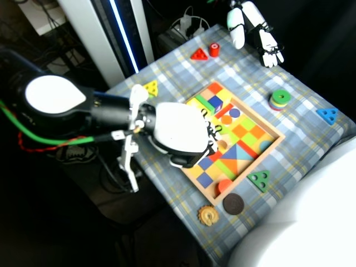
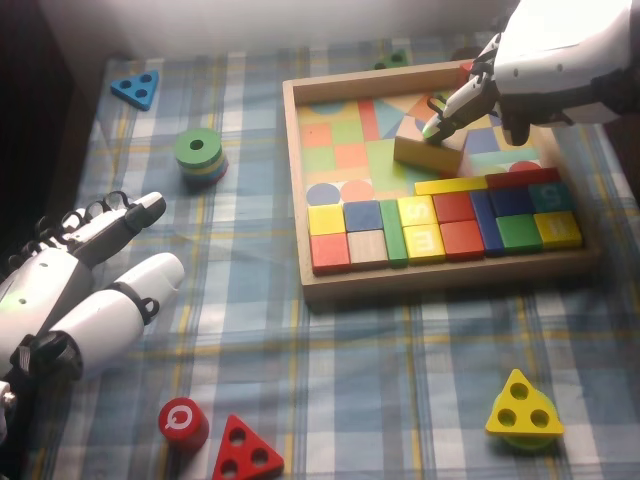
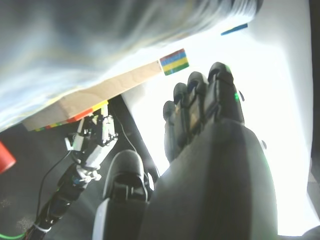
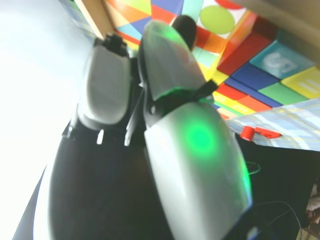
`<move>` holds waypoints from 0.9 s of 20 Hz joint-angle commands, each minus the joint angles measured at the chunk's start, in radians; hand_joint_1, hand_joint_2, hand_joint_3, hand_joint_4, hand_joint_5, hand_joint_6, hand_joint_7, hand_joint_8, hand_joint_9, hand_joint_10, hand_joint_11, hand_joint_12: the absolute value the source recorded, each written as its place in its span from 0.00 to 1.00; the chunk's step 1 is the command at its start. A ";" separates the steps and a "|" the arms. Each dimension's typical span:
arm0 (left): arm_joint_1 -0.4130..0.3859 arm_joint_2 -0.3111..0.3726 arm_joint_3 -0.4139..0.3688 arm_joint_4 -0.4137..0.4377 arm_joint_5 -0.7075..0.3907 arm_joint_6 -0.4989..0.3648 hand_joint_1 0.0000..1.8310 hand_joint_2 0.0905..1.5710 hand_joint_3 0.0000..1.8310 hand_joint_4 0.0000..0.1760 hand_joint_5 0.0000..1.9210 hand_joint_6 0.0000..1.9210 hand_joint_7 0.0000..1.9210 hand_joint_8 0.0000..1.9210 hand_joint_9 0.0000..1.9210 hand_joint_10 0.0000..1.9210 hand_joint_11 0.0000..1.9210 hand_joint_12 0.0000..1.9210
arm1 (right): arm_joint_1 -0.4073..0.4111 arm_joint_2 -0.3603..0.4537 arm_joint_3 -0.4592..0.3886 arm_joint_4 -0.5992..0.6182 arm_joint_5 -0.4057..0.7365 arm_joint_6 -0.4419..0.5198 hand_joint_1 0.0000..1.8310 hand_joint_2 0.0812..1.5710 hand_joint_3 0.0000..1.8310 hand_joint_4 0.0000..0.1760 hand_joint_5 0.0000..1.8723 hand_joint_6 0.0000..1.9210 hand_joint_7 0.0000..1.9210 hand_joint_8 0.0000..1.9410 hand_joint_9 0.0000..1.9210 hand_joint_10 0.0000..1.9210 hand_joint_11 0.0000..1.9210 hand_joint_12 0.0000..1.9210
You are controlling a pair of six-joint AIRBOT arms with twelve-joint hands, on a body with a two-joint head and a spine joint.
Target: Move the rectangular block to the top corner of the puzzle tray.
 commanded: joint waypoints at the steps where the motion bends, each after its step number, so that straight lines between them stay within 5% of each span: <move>1: -0.004 -0.005 0.004 0.044 -0.109 -0.005 0.04 0.86 0.00 0.34 0.16 0.00 0.15 0.00 0.09 0.01 0.00 0.00 | 0.012 0.000 0.005 0.027 0.003 -0.001 0.90 0.73 0.00 0.00 0.30 0.00 0.72 1.00 0.81 1.00 0.84 1.00; 5: -0.004 -0.004 0.004 0.044 -0.110 -0.005 0.04 0.87 0.00 0.43 0.16 0.00 0.15 0.00 0.09 0.00 0.00 0.00 | 0.012 -0.001 0.006 -0.008 0.002 0.022 0.89 0.74 0.00 0.00 0.30 0.00 0.74 1.00 0.82 1.00 0.84 1.00; 9: -0.004 -0.004 0.003 0.044 -0.110 -0.005 0.05 0.87 0.00 0.37 0.16 0.00 0.15 0.00 0.09 0.00 0.00 0.00 | 0.012 0.000 0.016 -0.051 0.001 0.060 0.84 0.75 0.01 0.00 0.29 0.00 0.73 1.00 0.82 1.00 0.83 1.00; 11: -0.004 -0.004 0.003 0.043 -0.108 -0.005 0.06 0.86 0.00 0.32 0.16 0.00 0.15 0.00 0.09 0.00 0.00 0.00 | 0.012 0.000 0.020 -0.062 -0.001 0.063 0.95 0.74 0.00 0.00 0.30 0.00 0.75 1.00 0.85 1.00 0.86 1.00; 12: -0.004 -0.004 0.003 0.043 -0.108 -0.005 0.05 0.86 0.00 0.39 0.16 0.00 0.15 0.00 0.09 0.00 0.00 0.00 | 0.012 0.000 0.023 -0.067 -0.008 0.064 0.95 0.74 0.00 0.00 0.30 0.00 0.75 1.00 0.83 1.00 0.84 1.00; 15: -0.004 -0.004 0.001 0.044 -0.108 -0.005 0.05 0.86 0.00 0.31 0.16 0.00 0.15 0.00 0.09 0.00 0.00 0.00 | 0.012 0.000 0.030 -0.078 -0.020 0.064 0.95 0.75 0.00 0.00 0.27 0.00 0.75 1.00 0.84 1.00 0.86 1.00; 16: -0.004 -0.004 0.001 0.044 -0.108 -0.005 0.04 0.86 0.00 0.36 0.17 0.00 0.16 0.00 0.10 0.00 0.00 0.00 | 0.012 0.001 0.031 -0.080 -0.023 0.064 0.99 0.74 0.00 0.00 0.27 0.00 0.77 1.00 0.87 1.00 0.89 1.00; 18: -0.004 -0.003 0.001 0.044 -0.108 -0.005 0.04 0.86 0.00 0.27 0.17 0.00 0.16 0.00 0.10 0.01 0.00 0.00 | 0.012 0.005 0.031 -0.091 -0.030 0.070 0.93 0.73 0.00 0.00 0.28 0.00 0.73 1.00 0.80 1.00 0.81 1.00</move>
